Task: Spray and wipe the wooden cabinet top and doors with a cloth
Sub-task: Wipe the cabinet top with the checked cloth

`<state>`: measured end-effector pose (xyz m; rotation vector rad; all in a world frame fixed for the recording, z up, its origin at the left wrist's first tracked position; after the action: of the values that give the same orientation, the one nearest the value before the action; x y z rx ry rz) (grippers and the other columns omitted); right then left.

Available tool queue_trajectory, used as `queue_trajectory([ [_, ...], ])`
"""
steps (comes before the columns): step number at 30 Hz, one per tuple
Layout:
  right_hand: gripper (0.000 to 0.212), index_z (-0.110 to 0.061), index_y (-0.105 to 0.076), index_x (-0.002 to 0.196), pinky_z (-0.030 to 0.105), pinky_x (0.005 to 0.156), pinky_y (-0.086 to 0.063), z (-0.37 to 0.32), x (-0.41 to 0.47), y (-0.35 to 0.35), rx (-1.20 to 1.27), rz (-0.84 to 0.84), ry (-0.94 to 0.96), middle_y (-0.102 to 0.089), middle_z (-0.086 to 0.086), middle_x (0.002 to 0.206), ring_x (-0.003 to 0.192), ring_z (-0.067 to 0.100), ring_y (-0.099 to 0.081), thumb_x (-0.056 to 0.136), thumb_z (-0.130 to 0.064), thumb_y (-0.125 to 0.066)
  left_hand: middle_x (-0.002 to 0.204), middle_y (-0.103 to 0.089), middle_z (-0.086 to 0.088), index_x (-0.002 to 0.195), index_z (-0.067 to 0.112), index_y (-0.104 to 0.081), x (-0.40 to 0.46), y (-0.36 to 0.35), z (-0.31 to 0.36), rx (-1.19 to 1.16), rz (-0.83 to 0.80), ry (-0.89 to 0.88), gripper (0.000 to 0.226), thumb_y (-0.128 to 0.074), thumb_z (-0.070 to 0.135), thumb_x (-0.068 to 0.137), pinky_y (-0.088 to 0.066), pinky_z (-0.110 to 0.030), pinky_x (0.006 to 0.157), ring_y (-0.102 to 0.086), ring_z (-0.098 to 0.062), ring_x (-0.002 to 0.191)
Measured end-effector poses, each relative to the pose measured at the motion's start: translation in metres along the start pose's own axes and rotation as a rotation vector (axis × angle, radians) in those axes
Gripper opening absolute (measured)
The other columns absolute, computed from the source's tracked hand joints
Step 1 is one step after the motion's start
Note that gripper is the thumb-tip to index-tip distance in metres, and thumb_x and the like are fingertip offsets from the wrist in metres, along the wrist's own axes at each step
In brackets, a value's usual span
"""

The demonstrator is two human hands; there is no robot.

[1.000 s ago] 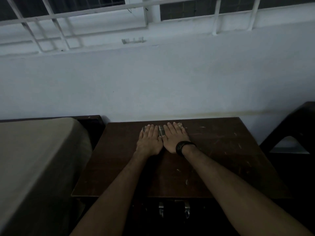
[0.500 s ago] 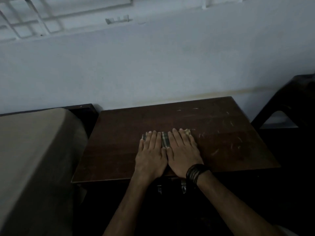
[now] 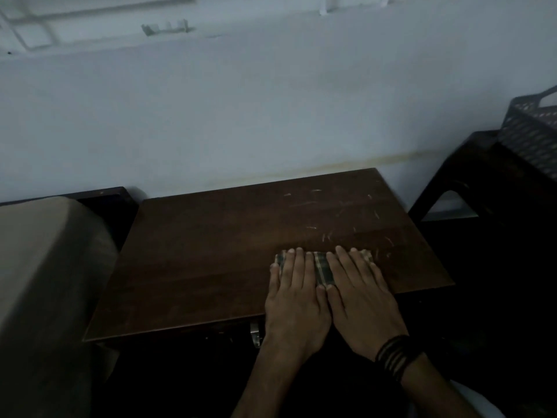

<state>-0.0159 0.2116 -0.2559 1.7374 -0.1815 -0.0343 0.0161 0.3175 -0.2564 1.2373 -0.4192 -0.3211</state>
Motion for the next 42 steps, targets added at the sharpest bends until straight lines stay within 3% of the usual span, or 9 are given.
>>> queue_trajectory([
  [5, 0.059, -0.014, -0.047, 0.146, 0.044, 0.113, -0.019, 0.022, 0.001, 0.004, -0.046, 0.057, -0.043, -0.044, 0.006, 0.153, 0.142, 0.026, -0.039, 0.098, -0.04, -0.025, 0.158, -0.034, -0.013, 0.15, 0.005, -0.039, 0.012, -0.007, 0.02, 0.02, -0.002, -0.021, 0.063, -0.021, 0.036, 0.098, -0.007, -0.044, 0.119, -0.023, -0.025, 0.15],
  [9, 0.058, -0.009, -0.051, 0.142, 0.048, 0.11, -0.022, 0.015, 0.002, 0.001, -0.077, 0.081, -0.059, -0.049, 0.011, 0.149, 0.139, 0.031, -0.044, 0.096, -0.037, -0.03, 0.155, -0.042, -0.01, 0.147, 0.008, -0.046, 0.01, -0.004, 0.013, 0.032, -0.017, -0.042, 0.06, -0.027, 0.035, 0.098, -0.031, -0.05, 0.118, -0.032, -0.024, 0.147],
  [12, 0.059, -0.007, -0.054, 0.14, 0.05, 0.108, -0.024, 0.0, 0.004, 0.001, -0.073, 0.094, -0.043, -0.051, 0.014, 0.146, 0.136, 0.033, -0.046, 0.095, -0.037, -0.03, 0.151, -0.046, -0.011, 0.144, 0.008, -0.05, 0.005, -0.001, 0.001, 0.067, -0.001, -0.05, 0.058, -0.03, 0.034, 0.097, -0.035, -0.047, 0.115, -0.038, -0.024, 0.144],
  [19, 0.059, -0.01, -0.054, 0.14, 0.05, 0.111, -0.02, -0.088, 0.017, -0.014, 0.01, 0.033, 0.13, -0.051, 0.012, 0.147, 0.138, 0.032, -0.044, 0.092, -0.037, -0.034, 0.149, -0.049, -0.014, 0.142, 0.005, -0.051, -0.025, 0.02, -0.08, 0.193, 0.076, 0.048, 0.06, -0.028, 0.033, 0.095, -0.023, -0.043, 0.115, -0.042, -0.03, 0.141],
  [24, 0.07, -0.014, -0.019, 0.157, 0.045, 0.123, 0.004, -0.11, 0.022, -0.018, 0.082, -0.031, 0.229, -0.013, 0.006, 0.166, 0.153, 0.025, -0.004, 0.094, -0.042, -0.008, 0.162, -0.025, -0.01, 0.155, 0.007, -0.029, -0.036, 0.025, -0.103, 0.175, 0.01, 0.137, 0.073, -0.005, 0.042, 0.094, -0.013, -0.043, 0.121, -0.014, -0.021, 0.151],
  [29, 0.065, -0.016, -0.025, 0.156, 0.044, 0.124, -0.005, -0.085, 0.019, -0.011, 0.1, -0.034, 0.24, -0.019, 0.004, 0.165, 0.153, 0.023, -0.009, 0.098, -0.042, -0.013, 0.167, 0.002, -0.005, 0.159, 0.012, -0.004, -0.029, 0.025, -0.076, 0.124, -0.074, 0.181, 0.086, 0.015, 0.048, 0.083, 0.006, -0.039, 0.123, 0.012, -0.016, 0.151],
  [36, 0.062, -0.014, -0.04, 0.15, 0.046, 0.119, -0.023, 0.032, -0.004, 0.005, 0.023, 0.013, 0.023, -0.036, 0.005, 0.158, 0.148, 0.025, -0.028, 0.096, -0.04, -0.023, 0.167, -0.004, -0.001, 0.159, 0.016, -0.011, 0.007, -0.005, 0.02, 0.025, -0.126, -0.082, 0.081, 0.005, 0.052, 0.088, 0.006, -0.038, 0.124, 0.006, -0.016, 0.153],
  [39, 0.066, -0.016, -0.036, 0.152, 0.044, 0.12, -0.019, 0.068, -0.009, 0.01, 0.011, 0.003, -0.041, -0.032, 0.004, 0.16, 0.149, 0.023, -0.025, 0.095, -0.044, -0.02, 0.166, 0.006, 0.006, 0.159, 0.021, -0.007, 0.021, -0.008, 0.041, -0.038, -0.114, -0.128, 0.071, -0.001, 0.049, 0.094, 0.005, -0.032, 0.122, 0.013, -0.006, 0.15],
  [42, 0.071, -0.017, -0.031, 0.154, 0.047, 0.122, -0.006, 0.076, -0.01, 0.015, -0.008, 0.001, -0.065, -0.027, 0.003, 0.162, 0.151, 0.021, -0.02, 0.092, -0.046, -0.013, 0.166, 0.009, 0.005, 0.16, 0.019, -0.004, 0.021, -0.012, 0.039, -0.033, -0.074, -0.06, 0.074, 0.005, 0.047, 0.092, 0.004, -0.033, 0.12, 0.014, -0.011, 0.151],
])
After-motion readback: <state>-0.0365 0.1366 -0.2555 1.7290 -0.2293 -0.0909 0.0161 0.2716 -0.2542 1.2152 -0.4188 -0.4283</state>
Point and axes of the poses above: each hand's wrist, its own x-axis towards the middle knuckle, its own y-axis out of the back of the hand, z = x × y, the point moved 7 cm from there along x, towards the middle knuckle
